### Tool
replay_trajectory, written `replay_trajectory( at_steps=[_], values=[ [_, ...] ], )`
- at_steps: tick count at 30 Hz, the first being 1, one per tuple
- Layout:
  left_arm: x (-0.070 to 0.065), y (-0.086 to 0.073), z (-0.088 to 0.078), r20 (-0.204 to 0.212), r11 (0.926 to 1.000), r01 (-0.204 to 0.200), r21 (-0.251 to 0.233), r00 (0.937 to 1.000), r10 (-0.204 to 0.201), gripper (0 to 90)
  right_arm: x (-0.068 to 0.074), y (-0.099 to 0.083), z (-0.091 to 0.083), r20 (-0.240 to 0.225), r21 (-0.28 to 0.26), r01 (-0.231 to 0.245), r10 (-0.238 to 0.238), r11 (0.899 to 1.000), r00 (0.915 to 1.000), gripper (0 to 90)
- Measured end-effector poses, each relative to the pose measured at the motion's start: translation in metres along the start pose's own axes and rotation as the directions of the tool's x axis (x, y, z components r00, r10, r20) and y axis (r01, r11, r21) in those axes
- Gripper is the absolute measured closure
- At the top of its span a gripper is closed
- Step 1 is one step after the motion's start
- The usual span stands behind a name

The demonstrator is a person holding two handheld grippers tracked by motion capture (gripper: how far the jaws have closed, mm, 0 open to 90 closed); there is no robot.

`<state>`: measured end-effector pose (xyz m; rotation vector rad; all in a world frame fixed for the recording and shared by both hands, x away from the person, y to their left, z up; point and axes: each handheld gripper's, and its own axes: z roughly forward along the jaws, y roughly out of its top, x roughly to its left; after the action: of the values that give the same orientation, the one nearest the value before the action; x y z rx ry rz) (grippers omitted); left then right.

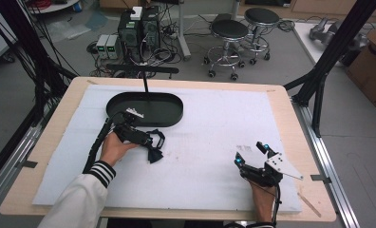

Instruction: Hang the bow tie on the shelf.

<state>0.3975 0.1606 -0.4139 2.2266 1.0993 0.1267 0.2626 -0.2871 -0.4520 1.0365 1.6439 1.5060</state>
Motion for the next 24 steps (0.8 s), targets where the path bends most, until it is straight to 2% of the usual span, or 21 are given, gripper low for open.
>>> replay_trajectory(
  at_steps=[2, 4, 6, 11, 16, 17, 18, 21, 23, 24],
  values=[
    [-0.001, 0.0, 0.0, 0.007, 1.0, 0.008, -0.003, 0.9999, -0.008, 50.5, 0.0, 0.0, 0.0, -0.001, 0.0, 0.001, -0.001, 1.0, 1.0, 10.1],
    [-0.005, 0.001, 0.0, -0.014, 0.9999, 0.009, -0.006, 0.9999, -0.009, 53.8, 0.0, 0.0, 0.0, 0.0, 0.0, 0.0, 0.0, 1.0, 1.0, 10.1],
    [-0.005, 0.001, 0.002, -0.014, 0.9999, 0.01, 0.01, 0.9998, -0.01, 55.9, 0.0, 0.0, 0.0, -0.001, -0.001, 0.003, -0.003, 1.0, 1.0, 10.1],
    [-0.008, 0.001, 0.002, -0.022, 0.9999, 0.011, 0.001, 0.9997, -0.011, 61.9, 0.0, 0.0, 0.0, 0.0, 0.0, 0.004, -0.004, 1.0, 1.0, 10.1],
    [-0.012, 0.001, 0.005, -0.033, 0.9999, -0.016, 0.007, 0.9993, 0.016, 63.5, 0.0, 0.0, 0.0, 0.002, 0.0, 0.004, -0.004, 1.0, 1.0, 10.1],
    [-0.016, 0.0, 0.007, -0.062, 0.9983, -0.056, 0.014, 0.9965, 0.057, 63.6, 0.0, 0.0, 0.0, 0.001, 0.0, 0.004, -0.004, 1.0, 1.0, 10.1],
    [-0.018, 0.0, 0.008, -0.064, 0.9975, -0.069, 0.013, 0.9955, 0.069, 64.2, 0.0, 0.0, 0.0, 0.0, -0.001, 0.004, -0.004, 1.0, 1.0, 10.1],
    [-0.018, 0.001, 0.009, -0.054, 0.9985, -0.053, 0.013, 0.9971, 0.054, 70.3, 0.0, 0.0, 0.0, 0.0, 0.0, 0.003, -0.003, 1.0, 1.0, 10.1],
    [-0.016, 0.001, 0.009, -0.02, 0.9995, -0.027, 0.017, 0.9994, 0.027, 78.0, 0.0, 0.0, 0.0, 0.0, -0.001, 0.003, -0.003, 1.0, 1.0, 10.1],
    [-0.016, 0.001, 0.009, -0.013, 0.9995, -0.023, 0.023, 0.9996, 0.024, 78.9, 0.0, 0.0, 0.0, 0.0, -0.001, 0.004, -0.004, 1.0, 1.0, 10.1]
  ],
)
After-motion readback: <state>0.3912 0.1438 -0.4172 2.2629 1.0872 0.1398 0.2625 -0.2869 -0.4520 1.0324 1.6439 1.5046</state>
